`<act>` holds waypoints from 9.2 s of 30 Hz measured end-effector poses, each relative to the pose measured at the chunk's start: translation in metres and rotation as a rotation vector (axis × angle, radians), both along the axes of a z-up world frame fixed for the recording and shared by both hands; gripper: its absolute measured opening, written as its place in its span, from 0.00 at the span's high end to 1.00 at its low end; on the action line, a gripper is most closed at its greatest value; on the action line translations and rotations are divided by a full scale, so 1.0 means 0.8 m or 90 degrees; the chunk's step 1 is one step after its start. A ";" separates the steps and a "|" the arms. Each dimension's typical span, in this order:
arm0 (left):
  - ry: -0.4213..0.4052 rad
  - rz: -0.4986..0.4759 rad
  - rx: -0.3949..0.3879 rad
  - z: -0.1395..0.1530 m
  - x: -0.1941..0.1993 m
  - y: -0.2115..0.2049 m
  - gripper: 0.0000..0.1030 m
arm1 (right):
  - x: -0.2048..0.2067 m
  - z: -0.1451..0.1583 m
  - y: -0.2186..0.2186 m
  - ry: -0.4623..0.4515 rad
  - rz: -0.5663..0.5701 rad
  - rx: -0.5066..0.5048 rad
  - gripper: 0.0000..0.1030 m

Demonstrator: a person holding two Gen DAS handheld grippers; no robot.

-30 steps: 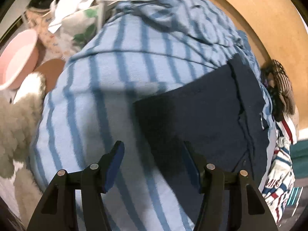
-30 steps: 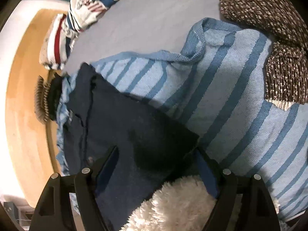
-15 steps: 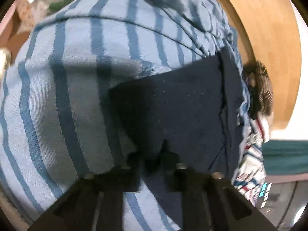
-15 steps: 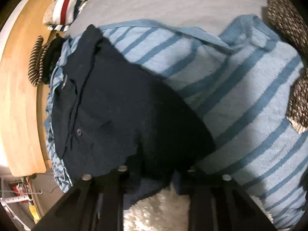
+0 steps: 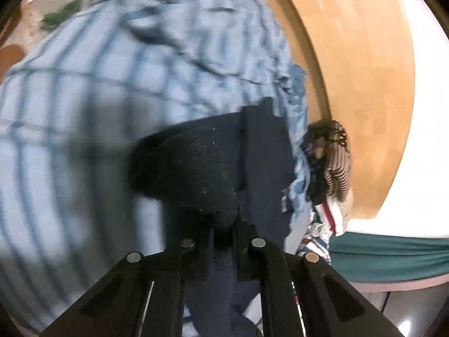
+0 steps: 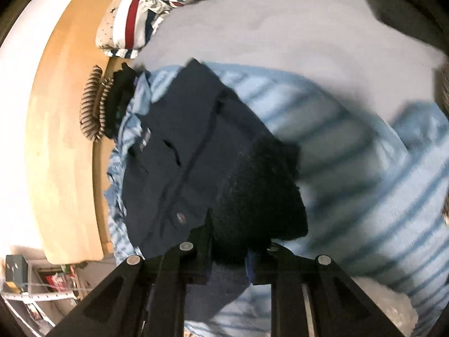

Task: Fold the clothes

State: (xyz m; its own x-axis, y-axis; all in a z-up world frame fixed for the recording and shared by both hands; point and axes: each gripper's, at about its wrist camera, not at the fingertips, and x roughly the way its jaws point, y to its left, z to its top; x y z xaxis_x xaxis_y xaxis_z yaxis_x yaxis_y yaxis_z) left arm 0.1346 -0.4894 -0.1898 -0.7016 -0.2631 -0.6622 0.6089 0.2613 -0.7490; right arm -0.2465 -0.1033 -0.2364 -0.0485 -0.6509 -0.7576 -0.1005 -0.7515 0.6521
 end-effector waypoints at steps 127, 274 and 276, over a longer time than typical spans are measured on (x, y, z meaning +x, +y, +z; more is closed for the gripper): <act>-0.154 -0.550 -0.076 -0.047 -0.298 0.144 0.44 | -0.044 0.003 -0.005 0.158 0.173 -0.095 0.52; -0.333 -0.124 -0.015 0.033 0.098 0.152 0.36 | 0.158 0.134 0.101 0.256 -0.010 0.175 0.26; -0.272 -0.161 0.009 0.029 0.082 0.149 0.36 | 0.144 0.132 0.078 0.229 0.043 0.134 0.27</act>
